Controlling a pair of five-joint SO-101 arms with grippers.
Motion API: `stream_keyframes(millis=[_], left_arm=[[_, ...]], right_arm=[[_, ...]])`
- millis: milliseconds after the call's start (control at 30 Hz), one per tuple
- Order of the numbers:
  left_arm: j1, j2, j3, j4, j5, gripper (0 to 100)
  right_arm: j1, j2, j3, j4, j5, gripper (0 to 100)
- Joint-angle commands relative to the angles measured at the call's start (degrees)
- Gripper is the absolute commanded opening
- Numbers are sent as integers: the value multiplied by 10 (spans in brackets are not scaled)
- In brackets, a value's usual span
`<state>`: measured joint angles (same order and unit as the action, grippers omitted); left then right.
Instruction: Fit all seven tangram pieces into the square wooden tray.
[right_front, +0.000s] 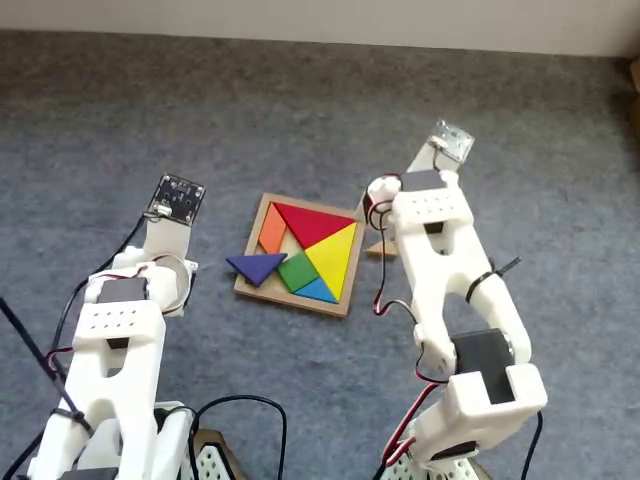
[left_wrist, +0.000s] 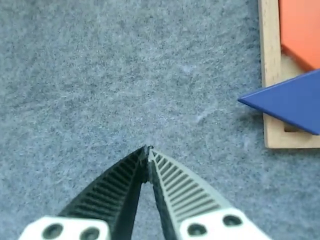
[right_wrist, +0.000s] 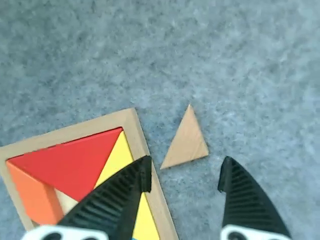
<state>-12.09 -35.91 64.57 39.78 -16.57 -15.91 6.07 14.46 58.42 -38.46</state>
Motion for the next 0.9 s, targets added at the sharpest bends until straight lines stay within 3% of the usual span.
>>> stream_keyframes(millis=[0, 433, 867], left_arm=[[-5, -12, -3, -10, 5, 17], [-5, -12, -3, -10, 5, 17], [-4, -12, -3, -10, 5, 17]], right_arm=[[6, -29, 16, -45, -9, 221], [7, 87, -34, -51, -6, 221], [19, 109, -59, -38, -9, 221]])
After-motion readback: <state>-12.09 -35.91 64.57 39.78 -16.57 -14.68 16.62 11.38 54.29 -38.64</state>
